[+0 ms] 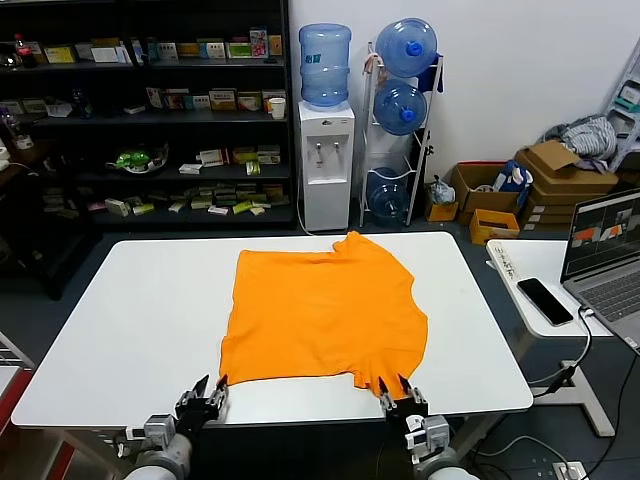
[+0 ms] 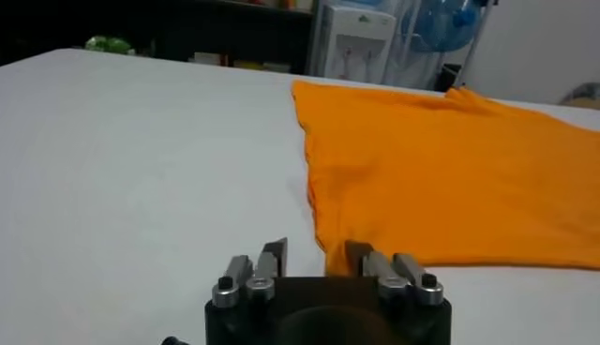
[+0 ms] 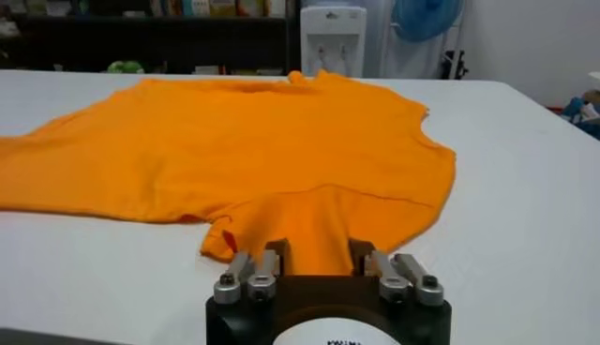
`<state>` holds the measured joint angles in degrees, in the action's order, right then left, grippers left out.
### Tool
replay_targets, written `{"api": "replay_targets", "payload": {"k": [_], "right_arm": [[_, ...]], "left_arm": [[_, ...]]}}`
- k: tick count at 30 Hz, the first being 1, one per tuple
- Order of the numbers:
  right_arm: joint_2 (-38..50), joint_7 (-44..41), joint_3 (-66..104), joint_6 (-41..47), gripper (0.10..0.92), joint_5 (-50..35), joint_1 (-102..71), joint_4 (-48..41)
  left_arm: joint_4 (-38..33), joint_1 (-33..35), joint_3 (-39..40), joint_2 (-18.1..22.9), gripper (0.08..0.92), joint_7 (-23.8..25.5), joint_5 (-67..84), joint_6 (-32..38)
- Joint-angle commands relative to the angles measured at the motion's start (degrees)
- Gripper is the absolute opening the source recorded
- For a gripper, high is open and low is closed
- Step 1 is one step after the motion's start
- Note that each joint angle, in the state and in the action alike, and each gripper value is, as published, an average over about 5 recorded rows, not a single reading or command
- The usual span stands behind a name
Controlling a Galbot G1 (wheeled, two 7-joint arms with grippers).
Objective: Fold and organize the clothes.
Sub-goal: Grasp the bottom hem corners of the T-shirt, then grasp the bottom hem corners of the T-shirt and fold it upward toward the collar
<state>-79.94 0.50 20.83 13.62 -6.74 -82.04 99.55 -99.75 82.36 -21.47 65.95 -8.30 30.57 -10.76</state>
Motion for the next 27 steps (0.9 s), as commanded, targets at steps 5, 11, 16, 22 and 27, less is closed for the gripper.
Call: {"api": "replay_targets", "payload": {"k": [5,11,16,22,27], "right_arm": [[0.55,1.07,-0.24,-0.95,0.174,-0.34,-1.50,2.12],[3.31,3.28,0.31,-0.84,0.124,-3.03,-6.01,9.21],[6.99,5.19,1.97,-0.22,0.124,-5.83,-12.23,17.96],[9.61,7.99,2.85,1.50,0.124,-8.75,-13.98,23.15],[9.68,9.76,2.17,3.15,0.124,-11.28,-2.82,17.19]], "left_arm": [[-0.96,-0.02,0.61,-0.72,0.256,0.01,0.59,-0.15],[-7.69,3.78,-0.55,-2.81,0.107,-1.73,4.82,-0.58],[-15.86,8.55,-2.50,-5.73,0.092,-4.95,10.00,-2.28],[-19.83,7.58,-2.10,-10.73,0.092,-8.41,15.75,-4.32],[-11.99,-3.55,0.85,-12.04,0.092,-7.18,16.10,-2.39]]}}
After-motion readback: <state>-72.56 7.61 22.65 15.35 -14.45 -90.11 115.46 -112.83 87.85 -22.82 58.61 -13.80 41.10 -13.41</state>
